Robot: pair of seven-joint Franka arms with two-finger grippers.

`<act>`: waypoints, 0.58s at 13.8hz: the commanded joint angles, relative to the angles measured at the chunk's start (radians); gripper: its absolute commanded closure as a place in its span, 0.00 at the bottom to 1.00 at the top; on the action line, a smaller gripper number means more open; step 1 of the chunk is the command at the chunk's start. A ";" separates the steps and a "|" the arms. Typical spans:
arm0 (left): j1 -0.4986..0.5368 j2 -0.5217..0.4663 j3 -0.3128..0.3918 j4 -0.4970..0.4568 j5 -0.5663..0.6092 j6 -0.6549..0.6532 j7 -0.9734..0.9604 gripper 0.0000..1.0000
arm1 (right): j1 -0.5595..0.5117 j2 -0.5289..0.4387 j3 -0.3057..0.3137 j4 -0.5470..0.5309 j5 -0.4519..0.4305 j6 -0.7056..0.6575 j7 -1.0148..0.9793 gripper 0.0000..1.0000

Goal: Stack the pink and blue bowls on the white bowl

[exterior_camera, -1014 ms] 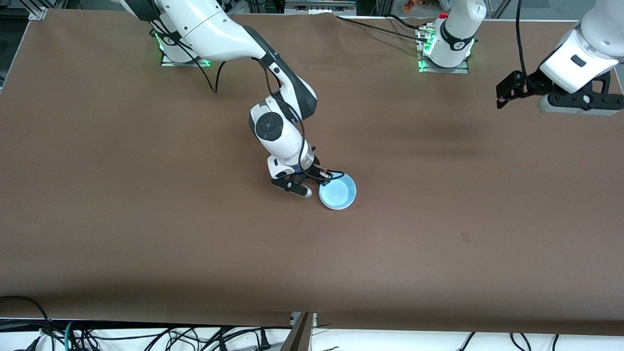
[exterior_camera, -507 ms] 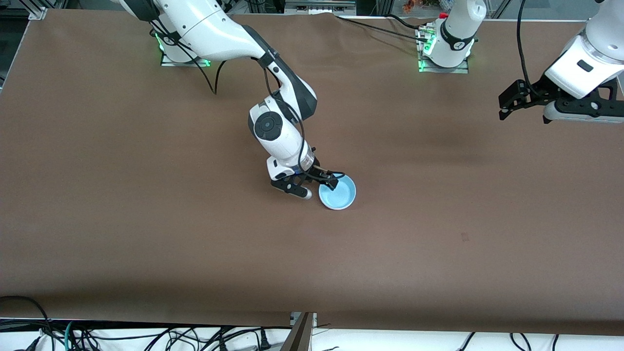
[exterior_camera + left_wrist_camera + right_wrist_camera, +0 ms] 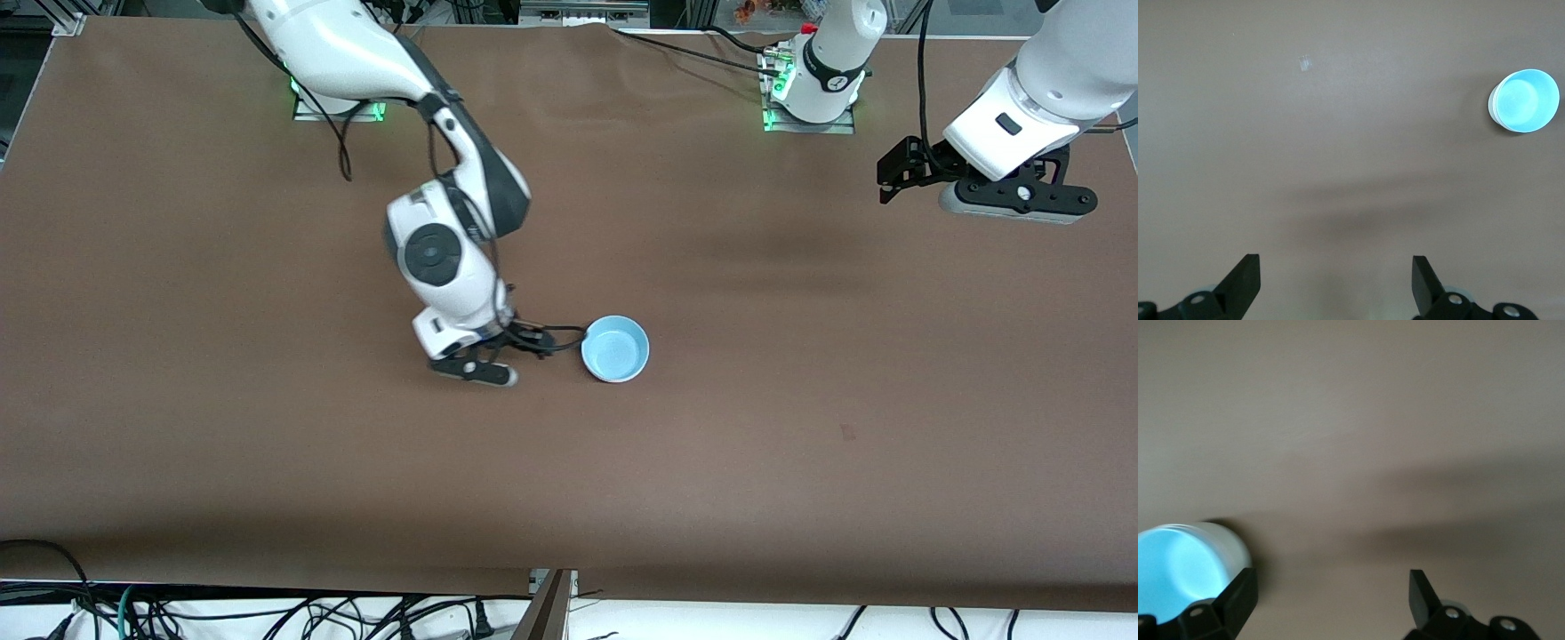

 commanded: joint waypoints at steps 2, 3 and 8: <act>0.003 -0.009 0.008 -0.005 -0.003 0.001 0.013 0.00 | -0.006 -0.129 -0.146 -0.020 -0.008 -0.237 -0.334 0.00; 0.003 -0.009 0.010 -0.005 -0.001 0.010 0.013 0.00 | -0.012 -0.158 -0.181 -0.018 -0.008 -0.306 -0.421 0.00; 0.005 -0.001 0.014 0.009 0.014 0.056 0.013 0.00 | -0.051 -0.321 -0.324 -0.026 -0.012 -0.547 -0.629 0.00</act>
